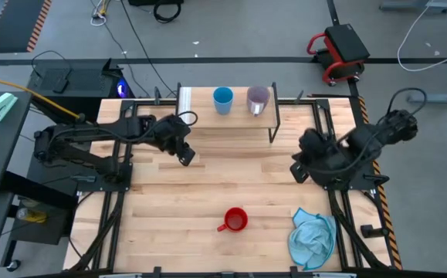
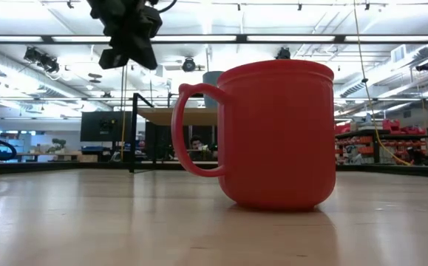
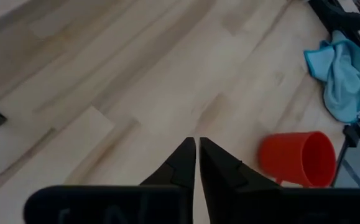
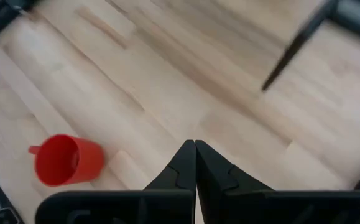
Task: Stack small to large cups/mugs on shelf
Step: Put the red cup on the shelf
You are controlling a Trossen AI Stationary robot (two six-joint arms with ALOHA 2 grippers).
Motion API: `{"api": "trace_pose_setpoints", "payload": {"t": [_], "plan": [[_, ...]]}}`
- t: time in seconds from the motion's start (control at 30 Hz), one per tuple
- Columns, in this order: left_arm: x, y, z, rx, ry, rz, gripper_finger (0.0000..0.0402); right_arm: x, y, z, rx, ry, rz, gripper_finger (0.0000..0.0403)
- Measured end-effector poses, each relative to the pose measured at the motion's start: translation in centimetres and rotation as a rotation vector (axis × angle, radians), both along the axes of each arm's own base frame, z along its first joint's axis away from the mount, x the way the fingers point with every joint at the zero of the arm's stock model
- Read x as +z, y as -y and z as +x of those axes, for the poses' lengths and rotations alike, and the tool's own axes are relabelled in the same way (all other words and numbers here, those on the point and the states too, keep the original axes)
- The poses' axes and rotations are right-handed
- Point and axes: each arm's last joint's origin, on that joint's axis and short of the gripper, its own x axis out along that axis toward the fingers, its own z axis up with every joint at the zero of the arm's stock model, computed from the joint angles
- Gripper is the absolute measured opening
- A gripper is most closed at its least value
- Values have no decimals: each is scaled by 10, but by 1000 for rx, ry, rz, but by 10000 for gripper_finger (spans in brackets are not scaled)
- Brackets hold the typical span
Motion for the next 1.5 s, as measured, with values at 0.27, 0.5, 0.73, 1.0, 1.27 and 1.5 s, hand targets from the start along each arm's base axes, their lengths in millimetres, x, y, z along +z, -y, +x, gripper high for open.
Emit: {"api": "trace_pose_setpoints", "payload": {"t": [0.27,0.5,0.73,1.0,1.27,1.5], "plan": [[3,23,5,-34,41,-46,35,-67,-13,-3,29,128,98,6],[11,51,14,-99,158,-74,38,-113,-13,-4,50,150,102,7],[-11,75,29,-114,75,-89,39,-134,-13,-6,68,160,159,7],[-28,92,40,-144,8,-170,39,-159,-47,5,272,188,258,6],[-29,101,38,-180,0,-181,38,-212,-78,21,379,155,289,7],[-29,112,35,-200,-9,-202,33,-242,-97,51,453,166,266,3]]}}
